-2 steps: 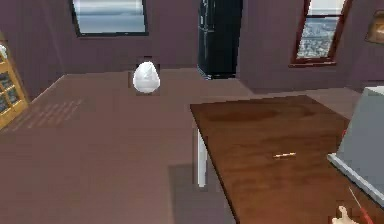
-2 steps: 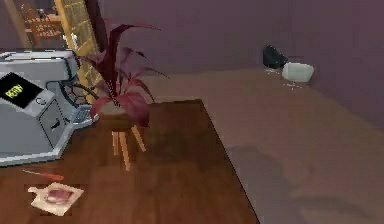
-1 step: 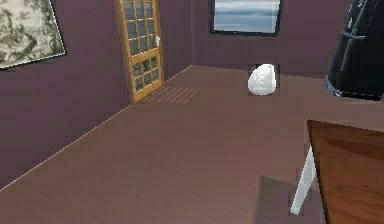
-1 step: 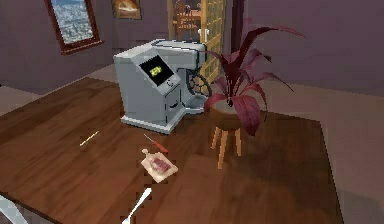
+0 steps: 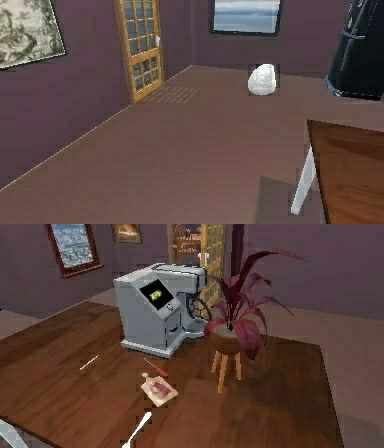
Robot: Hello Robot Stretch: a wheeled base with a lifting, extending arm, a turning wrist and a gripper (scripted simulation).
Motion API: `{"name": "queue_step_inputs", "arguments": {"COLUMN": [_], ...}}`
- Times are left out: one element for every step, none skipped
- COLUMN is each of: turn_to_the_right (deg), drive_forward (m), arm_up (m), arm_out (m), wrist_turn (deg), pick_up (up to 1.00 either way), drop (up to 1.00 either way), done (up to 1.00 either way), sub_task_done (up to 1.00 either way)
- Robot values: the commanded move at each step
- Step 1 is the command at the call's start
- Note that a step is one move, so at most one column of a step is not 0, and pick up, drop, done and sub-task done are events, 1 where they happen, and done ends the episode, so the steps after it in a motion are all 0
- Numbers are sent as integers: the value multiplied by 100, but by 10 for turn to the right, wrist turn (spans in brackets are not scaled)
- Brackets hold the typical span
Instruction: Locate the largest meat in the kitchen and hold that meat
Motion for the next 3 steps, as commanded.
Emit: {"name": "queue_step_inputs", "arguments": {"turn_to_the_right": [0, 0, 0], "drive_forward": [0, 0, 0], "arm_up": [36, 0, 0], "arm_out": [0, 28, 0], "wrist_turn": [0, 0, 450], "pick_up": [0, 0, 0], "drop": [0, 0, 0], "done": [0, 0, 0], "sub_task_done": [0, 0, 0]}}
